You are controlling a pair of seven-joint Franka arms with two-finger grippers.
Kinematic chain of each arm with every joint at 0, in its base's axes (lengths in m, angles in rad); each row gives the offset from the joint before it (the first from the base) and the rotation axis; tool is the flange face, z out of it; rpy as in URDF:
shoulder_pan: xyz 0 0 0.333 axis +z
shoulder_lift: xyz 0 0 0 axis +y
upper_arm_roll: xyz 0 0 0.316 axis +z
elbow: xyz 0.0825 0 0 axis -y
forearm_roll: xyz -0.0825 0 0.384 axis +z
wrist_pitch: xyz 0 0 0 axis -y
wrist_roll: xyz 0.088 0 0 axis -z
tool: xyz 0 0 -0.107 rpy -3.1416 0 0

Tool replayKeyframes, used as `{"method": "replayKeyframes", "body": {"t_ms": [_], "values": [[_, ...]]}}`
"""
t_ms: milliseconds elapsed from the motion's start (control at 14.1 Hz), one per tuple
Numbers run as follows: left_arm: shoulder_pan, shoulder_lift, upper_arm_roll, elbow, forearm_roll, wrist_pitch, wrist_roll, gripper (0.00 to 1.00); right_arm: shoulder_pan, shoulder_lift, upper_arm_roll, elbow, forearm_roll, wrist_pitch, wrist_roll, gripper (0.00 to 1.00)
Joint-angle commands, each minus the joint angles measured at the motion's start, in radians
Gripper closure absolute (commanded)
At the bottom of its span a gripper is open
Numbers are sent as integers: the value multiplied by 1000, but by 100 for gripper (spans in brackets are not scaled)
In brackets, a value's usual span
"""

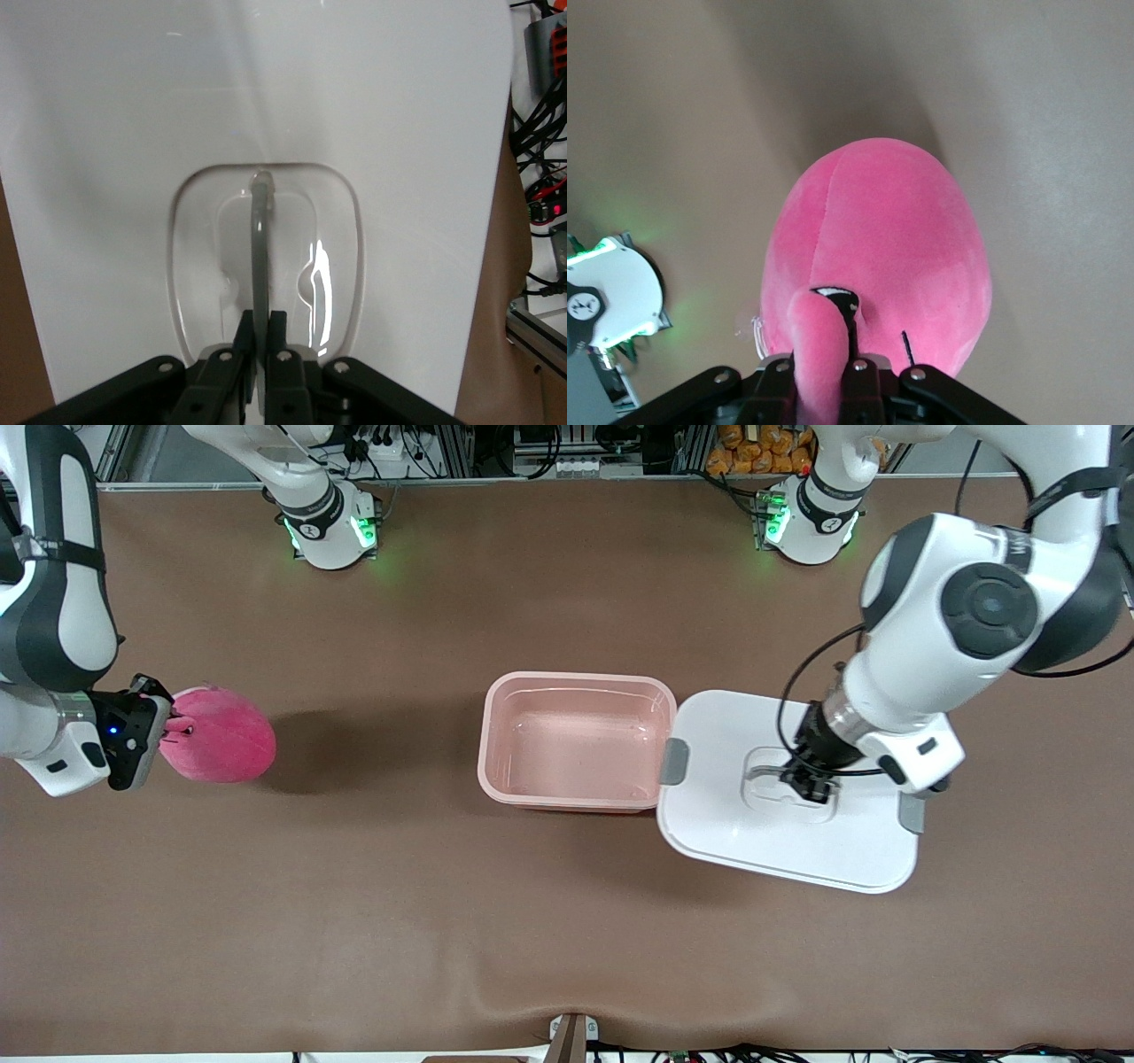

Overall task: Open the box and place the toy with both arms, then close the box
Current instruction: 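Carry the lid aside with the left gripper while the right gripper lifts the toy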

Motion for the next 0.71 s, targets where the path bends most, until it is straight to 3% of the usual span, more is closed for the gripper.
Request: {"method": "replayKeyframes", "body": {"t_ms": [0,637], "values": [[57,-26,-7,-17,-20,-48,91,100,30,-46,-3,-5,11,-39,81,100],[161,-2,-7,-78,-20,-86,221,100,130,-86,3,-4,66,-85,372,100]]}}
